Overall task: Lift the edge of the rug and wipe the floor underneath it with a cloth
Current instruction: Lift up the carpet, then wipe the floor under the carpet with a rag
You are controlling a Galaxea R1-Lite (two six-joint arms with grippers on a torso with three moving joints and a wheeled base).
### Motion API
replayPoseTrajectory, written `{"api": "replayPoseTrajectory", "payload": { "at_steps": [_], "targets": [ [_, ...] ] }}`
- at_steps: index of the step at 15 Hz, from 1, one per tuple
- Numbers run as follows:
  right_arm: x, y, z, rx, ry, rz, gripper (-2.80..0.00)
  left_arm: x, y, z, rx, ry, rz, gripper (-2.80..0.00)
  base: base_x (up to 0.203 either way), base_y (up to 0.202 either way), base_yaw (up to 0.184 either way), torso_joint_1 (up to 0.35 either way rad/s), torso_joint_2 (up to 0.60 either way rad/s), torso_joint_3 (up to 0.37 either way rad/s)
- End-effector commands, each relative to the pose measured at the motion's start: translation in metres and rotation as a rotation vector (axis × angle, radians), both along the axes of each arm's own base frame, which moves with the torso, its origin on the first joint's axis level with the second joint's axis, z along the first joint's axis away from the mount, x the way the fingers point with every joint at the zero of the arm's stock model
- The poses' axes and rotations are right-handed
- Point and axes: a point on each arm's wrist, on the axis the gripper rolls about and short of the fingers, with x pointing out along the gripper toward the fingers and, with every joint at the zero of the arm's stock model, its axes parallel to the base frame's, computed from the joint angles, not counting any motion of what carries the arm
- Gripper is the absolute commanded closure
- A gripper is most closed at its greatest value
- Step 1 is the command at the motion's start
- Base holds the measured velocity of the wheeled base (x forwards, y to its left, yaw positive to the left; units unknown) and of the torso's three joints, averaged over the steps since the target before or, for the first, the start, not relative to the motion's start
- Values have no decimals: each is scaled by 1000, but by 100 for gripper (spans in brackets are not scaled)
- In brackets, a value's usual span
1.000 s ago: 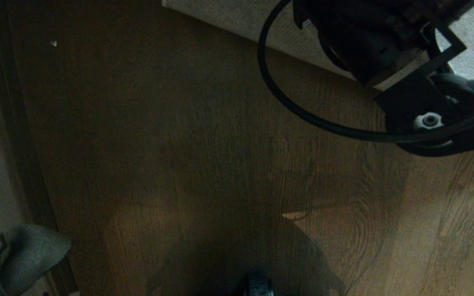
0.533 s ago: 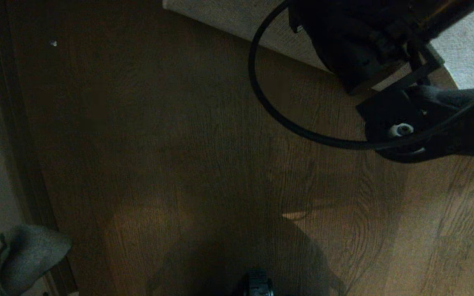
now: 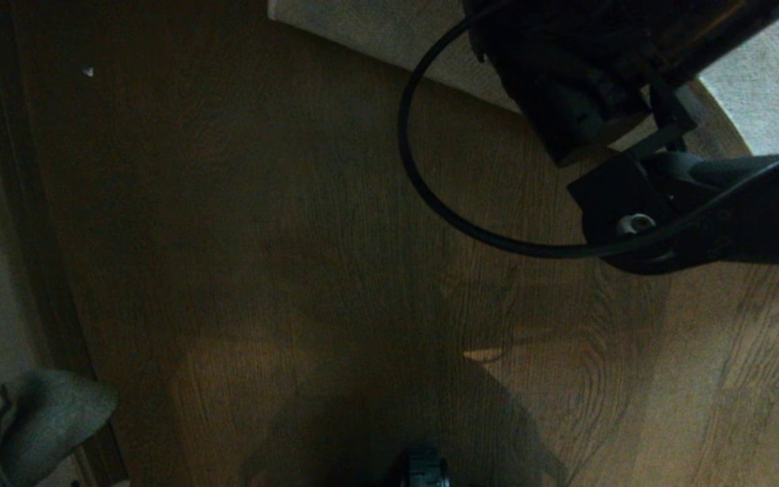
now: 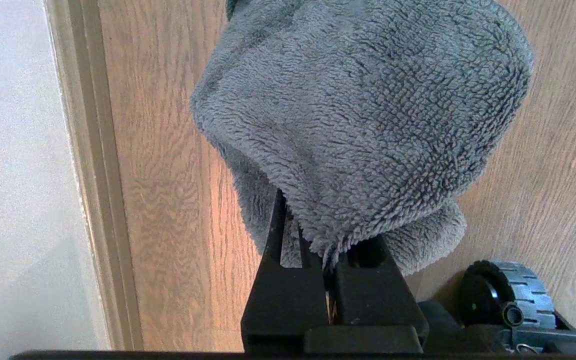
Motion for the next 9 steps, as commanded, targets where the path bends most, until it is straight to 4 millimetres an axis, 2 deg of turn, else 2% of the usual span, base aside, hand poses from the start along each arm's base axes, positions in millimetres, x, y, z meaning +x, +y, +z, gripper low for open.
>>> {"api": "replayPoseTrajectory", "payload": {
  "at_steps": [1,4,6,9],
  "targets": [
    [0,1,-1,-1,1,1,0,0,0,0,-1,-1,1,0,0,0,0,0,0,0],
    [-1,1,1,6,-9,5,0,0,0,1,51,-4,-8,0,0,0,0,0,0,0],
    [1,4,-4,-2,-1,5,0,0,-1,1,138,-12,-53,0,0,0,0,0,0,0],
    [9,12,-13,-18,16,10,0,0,-1,1,160,-14,-61,0,0,0,0,0,0,0]
  ]
}}
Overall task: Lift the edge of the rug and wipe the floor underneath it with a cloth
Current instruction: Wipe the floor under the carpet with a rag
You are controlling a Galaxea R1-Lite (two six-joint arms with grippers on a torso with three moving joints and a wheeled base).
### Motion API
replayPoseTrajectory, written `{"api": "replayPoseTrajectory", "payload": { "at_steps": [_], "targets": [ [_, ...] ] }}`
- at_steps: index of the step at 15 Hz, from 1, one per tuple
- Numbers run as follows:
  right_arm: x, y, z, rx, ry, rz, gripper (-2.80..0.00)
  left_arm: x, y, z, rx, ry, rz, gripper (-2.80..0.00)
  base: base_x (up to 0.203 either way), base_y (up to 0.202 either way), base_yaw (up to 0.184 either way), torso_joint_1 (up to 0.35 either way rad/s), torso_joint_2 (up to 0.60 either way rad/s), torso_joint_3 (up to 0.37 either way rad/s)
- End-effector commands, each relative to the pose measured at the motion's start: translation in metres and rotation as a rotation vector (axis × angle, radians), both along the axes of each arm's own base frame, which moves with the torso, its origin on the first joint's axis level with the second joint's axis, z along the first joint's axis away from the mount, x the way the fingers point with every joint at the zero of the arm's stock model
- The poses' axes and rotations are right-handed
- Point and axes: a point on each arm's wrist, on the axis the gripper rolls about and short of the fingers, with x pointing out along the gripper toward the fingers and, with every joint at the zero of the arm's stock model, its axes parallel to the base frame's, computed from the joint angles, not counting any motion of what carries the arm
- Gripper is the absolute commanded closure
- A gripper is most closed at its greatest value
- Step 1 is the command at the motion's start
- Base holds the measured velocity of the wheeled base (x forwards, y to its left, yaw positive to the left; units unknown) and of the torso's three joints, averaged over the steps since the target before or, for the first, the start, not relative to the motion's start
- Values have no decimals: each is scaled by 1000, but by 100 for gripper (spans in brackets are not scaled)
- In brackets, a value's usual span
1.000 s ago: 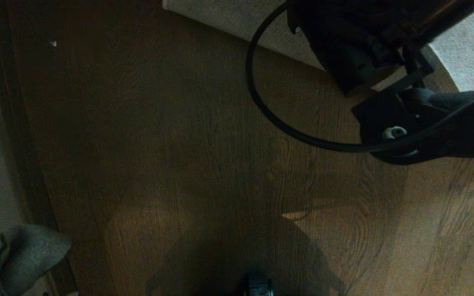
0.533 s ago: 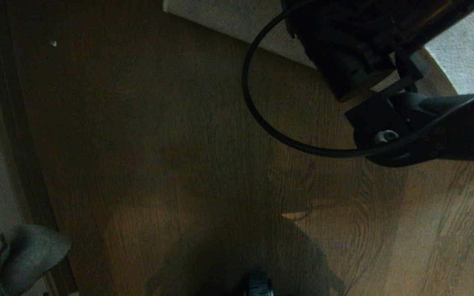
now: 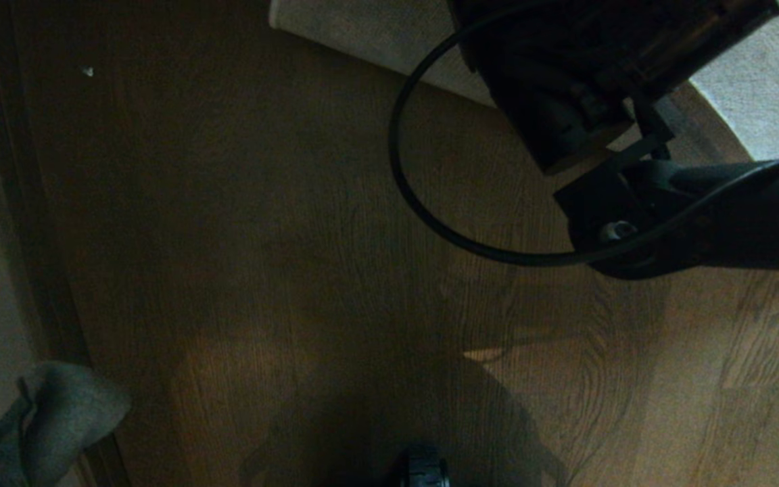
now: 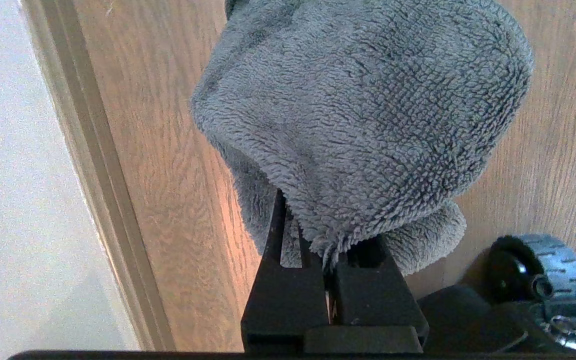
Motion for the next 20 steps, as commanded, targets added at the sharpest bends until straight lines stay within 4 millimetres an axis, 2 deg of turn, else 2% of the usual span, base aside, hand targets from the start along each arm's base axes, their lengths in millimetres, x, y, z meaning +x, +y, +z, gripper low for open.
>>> {"api": "replayPoseTrajectory", "payload": {
  "at_steps": [1,4,9,15,20],
  "targets": [
    [5,6,-7,-7,11,6,0,-1,-1,4,8,-16,-24,0,0,0,0,0,0,0],
    [5,5,-6,-3,11,7,0,-6,-4,18,39,-67,-172,0,0,0,0,0,0,0],
    [3,4,-5,1,7,7,0,-1,-4,33,34,-20,-185,0,0,0,0,0,0,0],
    [-2,-2,3,15,-5,4,0,26,-4,66,-4,132,-245,0,0,0,0,0,0,0],
    [-3,-5,7,21,-11,3,0,61,-11,82,3,255,-367,0,0,0,0,0,0,0]
  ]
}}
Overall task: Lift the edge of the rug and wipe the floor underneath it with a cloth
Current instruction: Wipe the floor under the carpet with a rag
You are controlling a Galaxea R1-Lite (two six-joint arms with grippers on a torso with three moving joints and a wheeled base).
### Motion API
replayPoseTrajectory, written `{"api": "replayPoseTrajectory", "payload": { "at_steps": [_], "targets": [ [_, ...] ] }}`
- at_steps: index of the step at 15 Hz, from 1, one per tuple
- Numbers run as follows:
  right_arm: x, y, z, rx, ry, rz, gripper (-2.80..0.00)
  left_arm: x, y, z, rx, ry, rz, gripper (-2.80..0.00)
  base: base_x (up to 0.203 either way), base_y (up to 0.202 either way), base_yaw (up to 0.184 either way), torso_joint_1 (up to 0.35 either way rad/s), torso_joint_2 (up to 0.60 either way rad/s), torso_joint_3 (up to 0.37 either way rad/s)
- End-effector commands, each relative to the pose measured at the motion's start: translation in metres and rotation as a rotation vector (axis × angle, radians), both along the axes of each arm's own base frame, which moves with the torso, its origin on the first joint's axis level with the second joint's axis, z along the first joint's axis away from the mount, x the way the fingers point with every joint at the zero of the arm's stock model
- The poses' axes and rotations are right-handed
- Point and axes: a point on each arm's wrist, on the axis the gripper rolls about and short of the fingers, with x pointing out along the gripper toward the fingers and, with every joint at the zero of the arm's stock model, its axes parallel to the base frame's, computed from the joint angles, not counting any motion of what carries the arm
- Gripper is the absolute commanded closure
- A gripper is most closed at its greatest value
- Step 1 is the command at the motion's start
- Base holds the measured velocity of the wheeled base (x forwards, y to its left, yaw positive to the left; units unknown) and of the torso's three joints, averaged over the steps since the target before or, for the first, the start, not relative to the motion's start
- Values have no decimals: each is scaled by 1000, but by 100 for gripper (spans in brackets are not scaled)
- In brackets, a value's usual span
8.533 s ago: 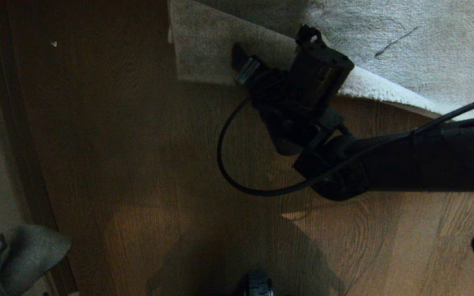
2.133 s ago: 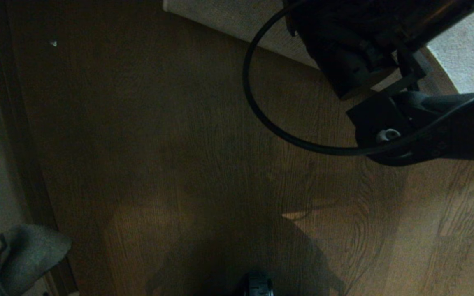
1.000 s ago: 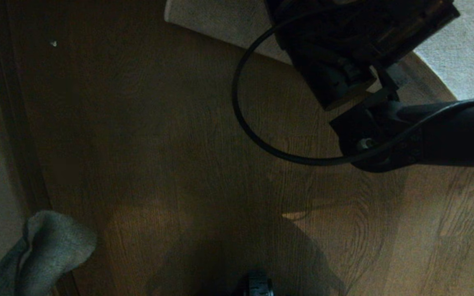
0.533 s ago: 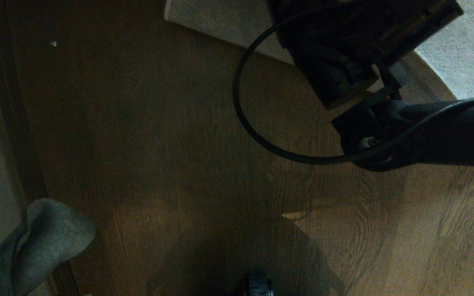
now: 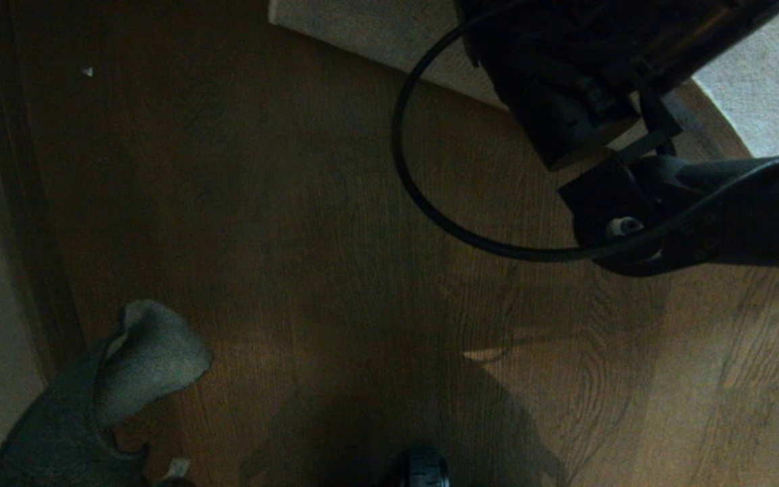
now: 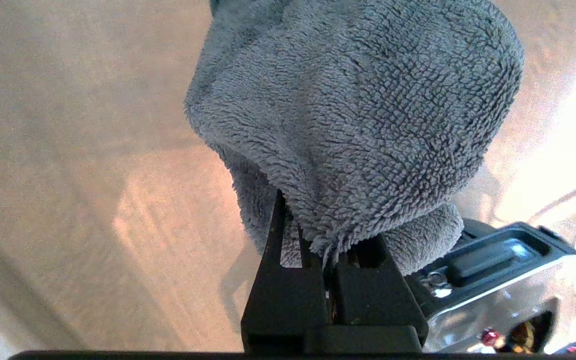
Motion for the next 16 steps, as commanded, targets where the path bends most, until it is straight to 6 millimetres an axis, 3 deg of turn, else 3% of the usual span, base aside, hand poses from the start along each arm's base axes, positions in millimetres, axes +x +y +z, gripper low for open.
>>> {"api": "replayPoseTrajectory", "payload": {
  "at_steps": [1,4,10,16],
  "targets": [
    [-2,-1,2,11,-7,2,0,25,-6,2,16,92,-35,0,0,0,0,0,0,0],
    [0,-2,1,9,-4,-3,0,57,-18,2,26,132,-105,0,0,0,0,0,0,0],
    [15,-3,-8,-8,14,-31,0,102,-59,-9,11,197,-290,0,0,0,0,0,0,0],
    [30,-9,-16,-7,36,-51,0,127,-110,-27,-1,215,-407,0,0,0,0,0,0,0]
  ]
}}
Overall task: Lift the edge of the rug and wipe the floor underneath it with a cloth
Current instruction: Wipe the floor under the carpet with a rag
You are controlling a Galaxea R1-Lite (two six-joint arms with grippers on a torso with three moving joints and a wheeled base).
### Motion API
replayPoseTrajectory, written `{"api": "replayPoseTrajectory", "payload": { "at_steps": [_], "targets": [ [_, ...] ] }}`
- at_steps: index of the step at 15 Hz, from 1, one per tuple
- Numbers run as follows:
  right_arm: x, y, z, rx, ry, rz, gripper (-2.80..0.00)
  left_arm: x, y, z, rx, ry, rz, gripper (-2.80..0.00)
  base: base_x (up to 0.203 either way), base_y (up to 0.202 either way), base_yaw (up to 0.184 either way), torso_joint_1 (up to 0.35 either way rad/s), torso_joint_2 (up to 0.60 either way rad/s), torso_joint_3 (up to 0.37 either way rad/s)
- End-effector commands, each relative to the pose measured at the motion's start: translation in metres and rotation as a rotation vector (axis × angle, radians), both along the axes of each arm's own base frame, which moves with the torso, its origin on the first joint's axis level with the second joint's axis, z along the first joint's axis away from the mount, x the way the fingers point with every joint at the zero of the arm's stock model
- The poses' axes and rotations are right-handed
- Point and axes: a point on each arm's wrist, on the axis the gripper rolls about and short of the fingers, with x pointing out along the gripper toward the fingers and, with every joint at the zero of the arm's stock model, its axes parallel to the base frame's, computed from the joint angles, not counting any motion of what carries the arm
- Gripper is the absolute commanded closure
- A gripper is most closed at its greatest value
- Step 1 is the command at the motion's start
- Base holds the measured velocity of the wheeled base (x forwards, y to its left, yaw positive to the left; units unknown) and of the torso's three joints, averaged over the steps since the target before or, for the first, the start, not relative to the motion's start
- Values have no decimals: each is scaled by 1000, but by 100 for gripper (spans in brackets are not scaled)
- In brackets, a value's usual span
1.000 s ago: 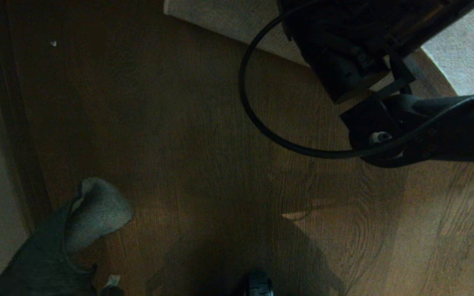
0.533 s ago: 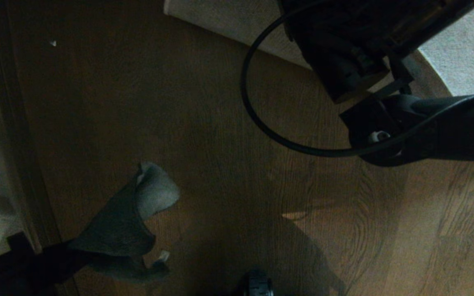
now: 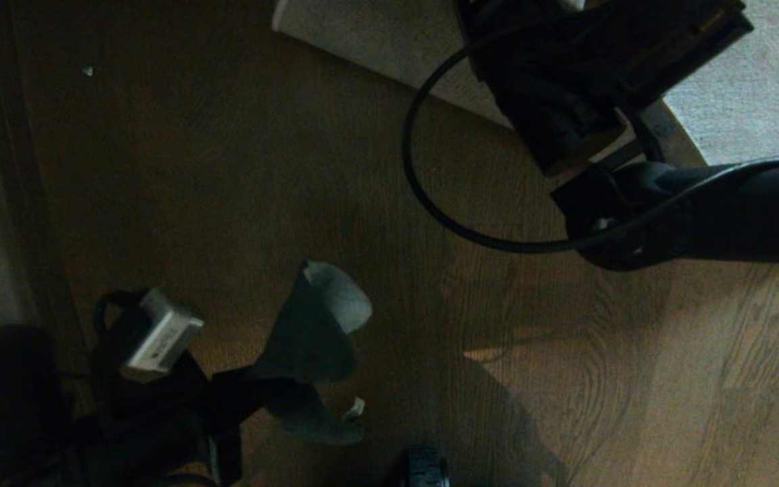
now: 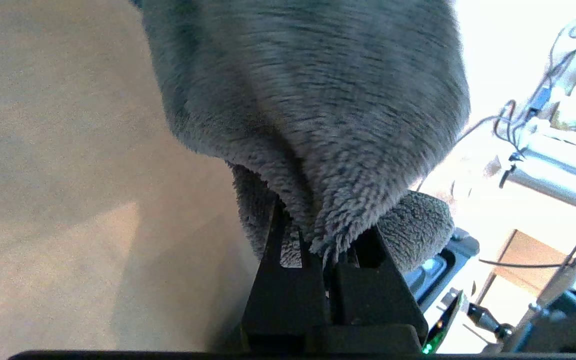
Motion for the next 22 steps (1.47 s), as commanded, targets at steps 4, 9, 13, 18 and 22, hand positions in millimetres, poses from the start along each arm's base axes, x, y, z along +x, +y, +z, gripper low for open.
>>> {"api": "replayPoseTrajectory", "payload": {
  "at_steps": [4,9,13,18,22],
  "targets": [
    [11,-1,-9,-7,14,-20,0,25,-46,-30,22,38,-39,0,0,0,0,0,0,0],
    [18,-2,-14,-3,12,-29,0,41,-95,-37,-24,28,-22,0,0,0,0,0,0,0],
    [24,-9,-14,-4,12,-53,0,53,-116,-52,-54,2,-14,0,0,0,0,0,0,0],
    [27,-14,-14,16,11,-57,0,57,-140,-71,-105,-19,43,0,0,0,0,0,0,0],
    [28,-14,-14,16,12,-58,0,59,-171,-73,-165,-50,69,0,0,0,0,0,0,0]
  ]
}}
